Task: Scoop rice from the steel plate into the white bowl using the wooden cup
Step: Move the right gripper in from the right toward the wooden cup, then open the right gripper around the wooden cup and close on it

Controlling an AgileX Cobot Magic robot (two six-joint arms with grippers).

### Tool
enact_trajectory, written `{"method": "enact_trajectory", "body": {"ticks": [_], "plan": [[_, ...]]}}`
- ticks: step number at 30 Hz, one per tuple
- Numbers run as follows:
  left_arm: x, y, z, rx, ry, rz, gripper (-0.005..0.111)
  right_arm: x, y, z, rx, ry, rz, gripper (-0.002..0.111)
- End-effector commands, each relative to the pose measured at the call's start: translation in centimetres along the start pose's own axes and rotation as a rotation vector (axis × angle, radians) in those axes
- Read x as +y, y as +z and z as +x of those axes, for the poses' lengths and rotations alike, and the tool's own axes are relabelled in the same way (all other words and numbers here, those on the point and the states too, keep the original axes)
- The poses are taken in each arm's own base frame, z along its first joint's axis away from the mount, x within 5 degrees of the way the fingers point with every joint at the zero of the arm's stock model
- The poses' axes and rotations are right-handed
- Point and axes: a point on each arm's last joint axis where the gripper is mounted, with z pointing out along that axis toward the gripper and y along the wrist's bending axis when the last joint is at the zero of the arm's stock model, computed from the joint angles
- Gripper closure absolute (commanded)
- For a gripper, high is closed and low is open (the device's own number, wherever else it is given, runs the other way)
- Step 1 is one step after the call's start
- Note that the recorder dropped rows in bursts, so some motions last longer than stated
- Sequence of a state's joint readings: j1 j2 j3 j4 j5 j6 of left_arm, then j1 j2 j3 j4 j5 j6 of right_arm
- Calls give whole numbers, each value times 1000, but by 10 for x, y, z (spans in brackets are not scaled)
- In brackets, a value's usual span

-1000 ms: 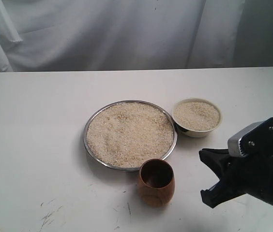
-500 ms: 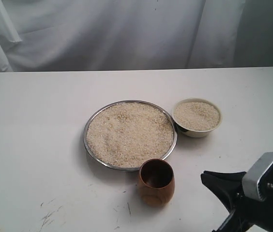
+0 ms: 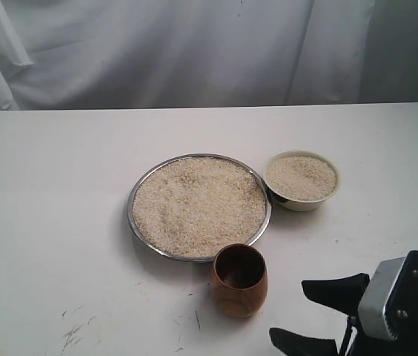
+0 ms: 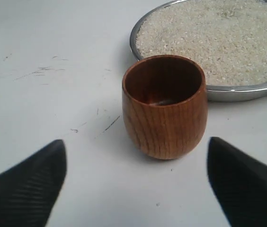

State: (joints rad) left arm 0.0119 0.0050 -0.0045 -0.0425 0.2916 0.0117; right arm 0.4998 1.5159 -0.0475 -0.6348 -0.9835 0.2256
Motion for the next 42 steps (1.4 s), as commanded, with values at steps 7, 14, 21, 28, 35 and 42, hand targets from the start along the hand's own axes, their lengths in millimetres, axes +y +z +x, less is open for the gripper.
{"method": "enact_trajectory", "body": {"ticks": [7, 14, 21, 28, 35, 42], "plan": [[0, 0, 1, -7, -4, 2, 107, -1, 0, 3, 30, 69, 22, 10], [0, 0, 1, -7, -4, 2, 107, -8, 10, 9, 98, 85, 32, 10], [0, 0, 1, -7, -4, 2, 107, -15, 30, 15, 103, 106, 2, 10], [0, 0, 1, -7, -4, 2, 107, -16, 30, 14, 107, 106, 7, 10], [0, 0, 1, -7, -4, 2, 107, -19, 30, 14, 100, 121, 43, 10], [0, 0, 1, -7, -4, 2, 107, -19, 30, 13, 102, 116, 47, 10]]}}
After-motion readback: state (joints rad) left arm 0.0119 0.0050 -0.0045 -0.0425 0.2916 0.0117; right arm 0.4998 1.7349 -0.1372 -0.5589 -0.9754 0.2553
